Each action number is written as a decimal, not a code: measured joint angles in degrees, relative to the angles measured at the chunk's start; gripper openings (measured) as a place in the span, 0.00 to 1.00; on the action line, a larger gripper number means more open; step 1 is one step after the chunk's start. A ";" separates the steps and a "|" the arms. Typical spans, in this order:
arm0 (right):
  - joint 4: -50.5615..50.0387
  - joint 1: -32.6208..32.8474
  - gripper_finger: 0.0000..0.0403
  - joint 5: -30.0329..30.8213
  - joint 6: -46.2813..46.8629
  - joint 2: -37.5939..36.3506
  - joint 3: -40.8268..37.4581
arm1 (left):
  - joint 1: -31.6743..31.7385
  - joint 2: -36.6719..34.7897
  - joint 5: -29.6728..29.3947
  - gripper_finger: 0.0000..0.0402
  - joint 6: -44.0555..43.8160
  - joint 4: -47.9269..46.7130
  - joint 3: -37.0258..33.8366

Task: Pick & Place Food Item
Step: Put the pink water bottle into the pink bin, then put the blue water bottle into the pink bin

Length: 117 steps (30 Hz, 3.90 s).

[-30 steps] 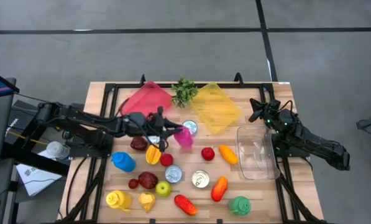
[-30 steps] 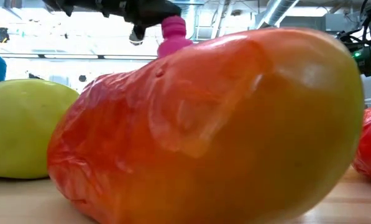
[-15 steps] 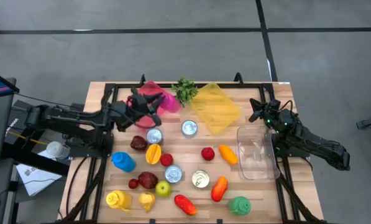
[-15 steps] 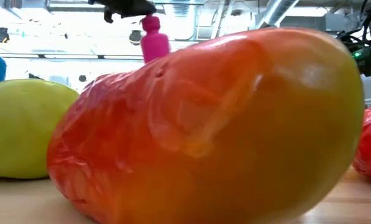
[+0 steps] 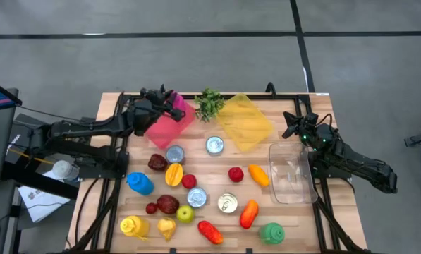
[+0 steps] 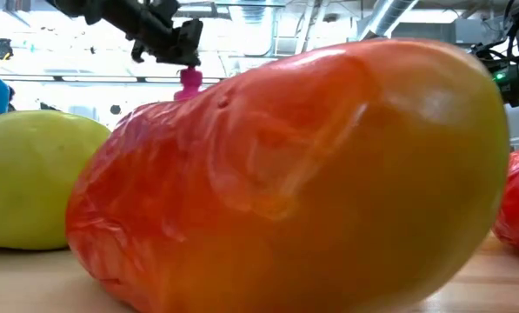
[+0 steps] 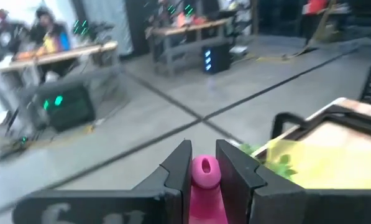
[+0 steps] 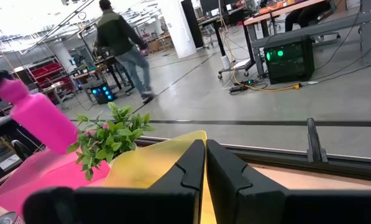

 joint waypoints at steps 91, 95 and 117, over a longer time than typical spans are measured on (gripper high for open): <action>-0.02 -0.04 0.03 0.00 0.00 -0.02 0.00 | -50.02 -3.58 20.14 0.65 -44.63 -77.01 23.78; 0.00 -0.04 0.03 0.02 0.00 -0.02 0.00 | -52.13 -3.26 24.28 0.63 -48.19 -79.55 23.78; -0.05 -0.04 0.03 0.02 0.00 -0.02 0.00 | -56.31 -4.98 30.16 0.58 -53.99 -89.46 22.34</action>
